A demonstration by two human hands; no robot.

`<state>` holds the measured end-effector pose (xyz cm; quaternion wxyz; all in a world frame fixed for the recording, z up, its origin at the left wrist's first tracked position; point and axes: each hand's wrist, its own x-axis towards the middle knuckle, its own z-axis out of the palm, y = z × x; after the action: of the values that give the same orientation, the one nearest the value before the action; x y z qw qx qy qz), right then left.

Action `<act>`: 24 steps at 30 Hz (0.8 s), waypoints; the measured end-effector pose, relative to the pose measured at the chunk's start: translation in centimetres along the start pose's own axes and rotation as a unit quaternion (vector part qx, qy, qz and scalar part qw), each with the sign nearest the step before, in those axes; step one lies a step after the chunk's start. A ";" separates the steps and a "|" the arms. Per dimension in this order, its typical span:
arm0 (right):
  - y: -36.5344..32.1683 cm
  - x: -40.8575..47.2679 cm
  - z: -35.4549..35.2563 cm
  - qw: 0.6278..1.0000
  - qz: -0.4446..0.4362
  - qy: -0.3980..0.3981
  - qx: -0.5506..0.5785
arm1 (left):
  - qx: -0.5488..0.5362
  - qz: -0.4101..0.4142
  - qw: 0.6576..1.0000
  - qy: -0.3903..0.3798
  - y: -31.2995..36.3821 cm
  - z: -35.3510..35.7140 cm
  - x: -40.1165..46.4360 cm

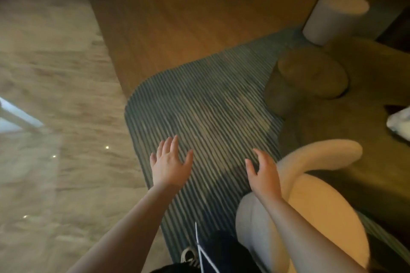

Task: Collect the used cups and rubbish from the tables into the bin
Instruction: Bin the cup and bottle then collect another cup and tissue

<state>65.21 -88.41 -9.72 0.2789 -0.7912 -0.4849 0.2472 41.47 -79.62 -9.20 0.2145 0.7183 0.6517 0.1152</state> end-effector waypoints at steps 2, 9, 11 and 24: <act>-0.5 4.1 0.2 1.000 0.016 0.008 -0.005 | -0.005 0.008 1.000 -0.010 0.9 -0.2 4.5; -2.0 23.1 2.7 0.999 0.026 0.031 -0.005 | 0.017 0.028 0.999 -0.014 3.8 1.5 23.8; -2.7 30.1 3.1 1.000 0.018 0.022 -0.009 | 0.023 0.032 0.999 -0.024 4.6 1.8 30.7; -9.4 73.5 -5.1 0.998 0.017 0.047 -0.047 | 0.068 0.068 0.995 -0.028 19.9 0.3 72.9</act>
<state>92.60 -19.41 -8.54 0.2602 -0.8221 -0.4689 0.1914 68.24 -9.01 -8.63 0.1754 0.7770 0.6011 0.0649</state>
